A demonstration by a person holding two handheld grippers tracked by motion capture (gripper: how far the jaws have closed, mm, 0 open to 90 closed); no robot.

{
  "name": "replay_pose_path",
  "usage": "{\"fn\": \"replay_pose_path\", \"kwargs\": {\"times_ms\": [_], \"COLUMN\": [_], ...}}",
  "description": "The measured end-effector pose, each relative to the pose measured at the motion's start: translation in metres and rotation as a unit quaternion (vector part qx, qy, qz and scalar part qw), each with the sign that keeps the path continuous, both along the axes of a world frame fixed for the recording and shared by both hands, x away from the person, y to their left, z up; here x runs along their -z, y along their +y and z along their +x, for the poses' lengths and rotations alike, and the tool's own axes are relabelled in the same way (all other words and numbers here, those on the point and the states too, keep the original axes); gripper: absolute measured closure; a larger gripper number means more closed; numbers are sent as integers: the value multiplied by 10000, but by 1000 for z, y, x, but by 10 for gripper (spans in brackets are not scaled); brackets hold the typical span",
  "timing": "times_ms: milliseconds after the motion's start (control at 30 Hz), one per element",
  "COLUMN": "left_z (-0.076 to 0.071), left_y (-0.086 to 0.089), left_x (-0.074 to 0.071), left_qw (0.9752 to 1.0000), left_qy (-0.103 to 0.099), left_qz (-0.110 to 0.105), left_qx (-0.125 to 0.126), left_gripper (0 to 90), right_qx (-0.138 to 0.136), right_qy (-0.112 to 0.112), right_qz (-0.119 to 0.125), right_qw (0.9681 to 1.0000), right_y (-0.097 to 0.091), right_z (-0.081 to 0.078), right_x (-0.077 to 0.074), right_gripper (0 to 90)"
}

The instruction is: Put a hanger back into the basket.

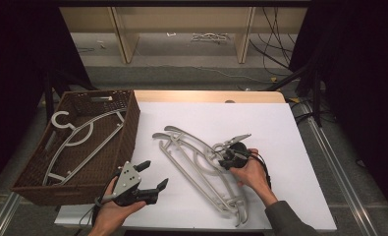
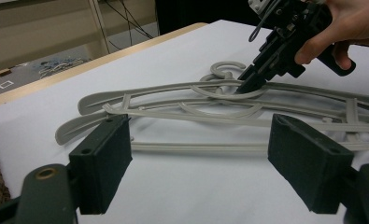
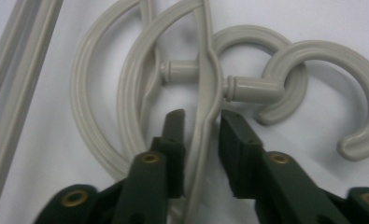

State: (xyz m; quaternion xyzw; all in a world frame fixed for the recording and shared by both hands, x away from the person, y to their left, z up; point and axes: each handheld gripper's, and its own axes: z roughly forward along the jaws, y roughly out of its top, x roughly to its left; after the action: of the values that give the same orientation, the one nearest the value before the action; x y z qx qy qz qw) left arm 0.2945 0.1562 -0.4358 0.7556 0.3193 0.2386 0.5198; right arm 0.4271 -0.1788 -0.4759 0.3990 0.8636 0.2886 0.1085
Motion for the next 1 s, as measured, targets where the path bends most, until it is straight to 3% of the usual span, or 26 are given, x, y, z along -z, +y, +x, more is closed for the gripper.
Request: {"fn": "replay_pose_path", "kwargs": {"times_ms": [200, 233, 300, 400, 433, 467, 500, 533, 667, 767, 833, 867, 933, 967, 1000], "left_z": [0, 0, 1, 1, 1, 1, 1, 1, 1, 1, 1, 2, 2, 1, 1], "left_y": [0, 1, 1, 2, 2, 2, 1, 2, 3, 2, 2, 3, 3, 3, 3], "left_x": [0, 0, -1, -1, -1, -1, 0, -1, -1, -1, -1, -1, -1, -1, -1], "left_qw": [10000, 10000, 10000, 10000, 10000, 10000, 10000, 10000, 10000, 10000, 10000, 10000, 10000, 10000, 10000], "left_qy": [-8, -34, -37, -32, -34, -25, -9, -6, -56, -51, -58, -59, -60, -65, -68], "left_qz": [10, 45, 18, 28, 22, 6, -64, -21, 16, -11, -14, -12, -8, 10, 11], "left_qx": [4, -1, 2, 3, -4, -6, -9, -29, -31, -9, -13, -10, -16, -33, -33], "left_gripper": [217, 217, 218, 218, 218, 218, 218, 218, 218, 218, 218, 218, 218, 218, 218], "right_qx": [118, 99, 205, 293, 313, 317, 283, 183, 181, 108, 133, 87, -51, -43, -57], "right_qy": [113, -10, 19, -108, -21, -94, -130, -290, -470, -512, -670, -576, -594, -713, -622], "right_qz": [-18, 20, 78, 235, 200, 199, 176, 120, 65, 90, 163, 154, 149, 191, 204], "right_qw": [9999, 9999, 9998, 9992, 9993, 9993, 9994, 9993, 9987, 9986, 9975, 9982, 9981, 9973, 9978], "right_y": [2, 2, 4, 6, 6, 6, 5, 5, 7, 9, 9, 9, 10, 12, 13], "right_z": [0, 0, -2, -4, -5, -5, -5, -4, -7, -8, -9, -10, -11, -12, -15], "right_x": [-2, -2, -6, -9, -12, -14, -15, -15, -19, -25, -28, -32, -35, -35, -38], "right_gripper": [763, 766, 774, 800, 812, 819, 820, 820, 821, 822, 823, 824, 824, 824, 824]}}
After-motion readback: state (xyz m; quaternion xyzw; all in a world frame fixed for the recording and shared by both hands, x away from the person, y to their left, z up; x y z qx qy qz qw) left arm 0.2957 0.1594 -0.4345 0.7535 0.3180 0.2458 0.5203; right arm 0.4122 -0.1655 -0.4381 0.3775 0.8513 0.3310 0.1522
